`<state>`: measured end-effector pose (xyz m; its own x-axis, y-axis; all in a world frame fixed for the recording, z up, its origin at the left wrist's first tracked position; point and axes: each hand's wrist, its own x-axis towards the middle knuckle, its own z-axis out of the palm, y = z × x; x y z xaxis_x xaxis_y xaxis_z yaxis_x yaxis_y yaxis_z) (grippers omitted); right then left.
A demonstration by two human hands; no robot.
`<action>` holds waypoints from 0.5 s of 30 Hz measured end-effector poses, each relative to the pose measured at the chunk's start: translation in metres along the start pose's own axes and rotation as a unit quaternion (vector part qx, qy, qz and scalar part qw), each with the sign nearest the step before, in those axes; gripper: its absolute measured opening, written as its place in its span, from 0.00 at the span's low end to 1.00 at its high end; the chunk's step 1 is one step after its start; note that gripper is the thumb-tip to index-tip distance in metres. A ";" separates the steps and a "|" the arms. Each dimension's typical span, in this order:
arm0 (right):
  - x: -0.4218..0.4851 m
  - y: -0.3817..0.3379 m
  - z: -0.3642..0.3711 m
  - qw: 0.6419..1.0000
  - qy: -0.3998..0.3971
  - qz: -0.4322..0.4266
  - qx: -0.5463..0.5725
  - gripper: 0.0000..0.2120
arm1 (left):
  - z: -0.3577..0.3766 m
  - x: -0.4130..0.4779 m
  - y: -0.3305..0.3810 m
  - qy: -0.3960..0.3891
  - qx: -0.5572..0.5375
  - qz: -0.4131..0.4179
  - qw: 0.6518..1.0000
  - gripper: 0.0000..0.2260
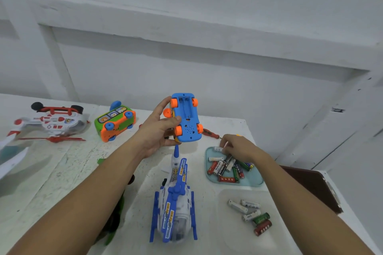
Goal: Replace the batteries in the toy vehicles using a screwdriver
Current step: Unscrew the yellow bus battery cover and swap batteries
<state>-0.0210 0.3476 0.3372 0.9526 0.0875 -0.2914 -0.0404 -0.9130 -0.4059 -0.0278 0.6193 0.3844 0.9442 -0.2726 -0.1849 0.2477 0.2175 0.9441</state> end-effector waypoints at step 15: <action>-0.046 -0.136 -0.021 0.899 0.287 -0.141 0.298 0.04 | 0.007 -0.002 0.003 0.004 -0.019 0.036 0.999 0.28</action>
<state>-0.0525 0.4593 0.4242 0.9420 -0.0950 0.3220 0.2353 -0.4971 -0.8352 -0.0305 0.6140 0.3895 0.9614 -0.2483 -0.1189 0.1871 0.2725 0.9438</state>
